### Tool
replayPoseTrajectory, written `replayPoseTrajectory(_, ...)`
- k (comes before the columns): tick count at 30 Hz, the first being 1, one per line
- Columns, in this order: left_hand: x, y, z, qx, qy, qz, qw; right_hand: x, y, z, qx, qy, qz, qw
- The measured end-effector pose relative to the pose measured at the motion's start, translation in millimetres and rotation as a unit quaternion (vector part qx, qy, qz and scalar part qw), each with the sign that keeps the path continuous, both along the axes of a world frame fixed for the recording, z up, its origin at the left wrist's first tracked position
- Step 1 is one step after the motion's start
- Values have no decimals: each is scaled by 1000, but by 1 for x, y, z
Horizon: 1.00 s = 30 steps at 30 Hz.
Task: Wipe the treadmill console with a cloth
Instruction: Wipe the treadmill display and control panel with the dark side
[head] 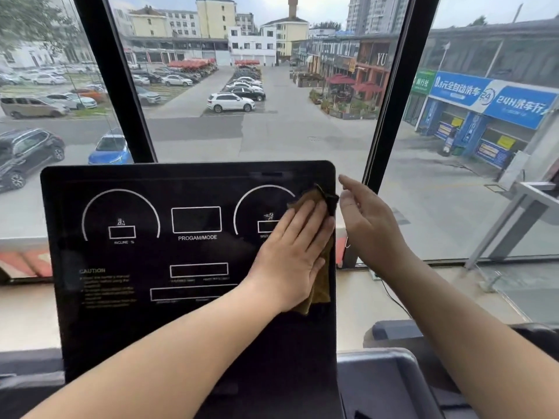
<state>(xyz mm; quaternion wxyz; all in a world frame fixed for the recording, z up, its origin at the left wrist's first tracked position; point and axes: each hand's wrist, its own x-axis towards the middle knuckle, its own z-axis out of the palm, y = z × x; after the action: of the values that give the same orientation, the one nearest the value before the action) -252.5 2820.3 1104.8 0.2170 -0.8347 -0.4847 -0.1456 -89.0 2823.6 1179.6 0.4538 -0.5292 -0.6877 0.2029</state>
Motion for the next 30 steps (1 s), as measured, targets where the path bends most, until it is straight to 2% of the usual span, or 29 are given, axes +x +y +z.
replayPoseTrajectory(3, 0, -32, -44, -64, 98, -46, 992, 9, -11, -14, -46, 35, -11, 998)
replayPoseTrajectory(6, -13, -22, -31, -59, 168, -97, 979, 19, -15, -26, -83, 77, -32, 993)
replayPoseTrajectory(9, -14, 0, 4, -4, 127, -85, 988, 20, -15, -34, -95, 103, -19, 990)
replayPoseTrajectory(11, -5, -1, 4, -8, 93, -61, 994, 16, -21, -40, -83, 107, 0, 991)
replayPoseTrajectory(14, 5, -19, -19, -37, 66, -37, 996, 9, -41, -71, 7, 37, -52, 998)
replayPoseTrajectory(16, 0, -18, -17, -30, 40, -74, 996, 1, -62, -95, 56, 7, -58, 997)
replayPoseTrajectory(19, -14, -10, 5, -24, -17, -156, 987, -21, -83, -120, 36, -19, 24, 999)
replayPoseTrajectory(22, -31, -8, 24, 5, -81, -184, 980, -39, -69, -126, 32, -105, 17, 994)
replayPoseTrajectory(24, -48, -13, 26, 35, -110, -173, 978, -45, -52, -122, 69, -187, -9, 980)
replayPoseTrajectory(26, -69, -18, 28, 35, -103, -165, 980, -40, -23, -108, 129, -262, -30, 956)
replayPoseTrajectory(30, -107, -16, 36, 56, -108, -102, 987, -29, 37, -50, 198, -355, -45, 913)
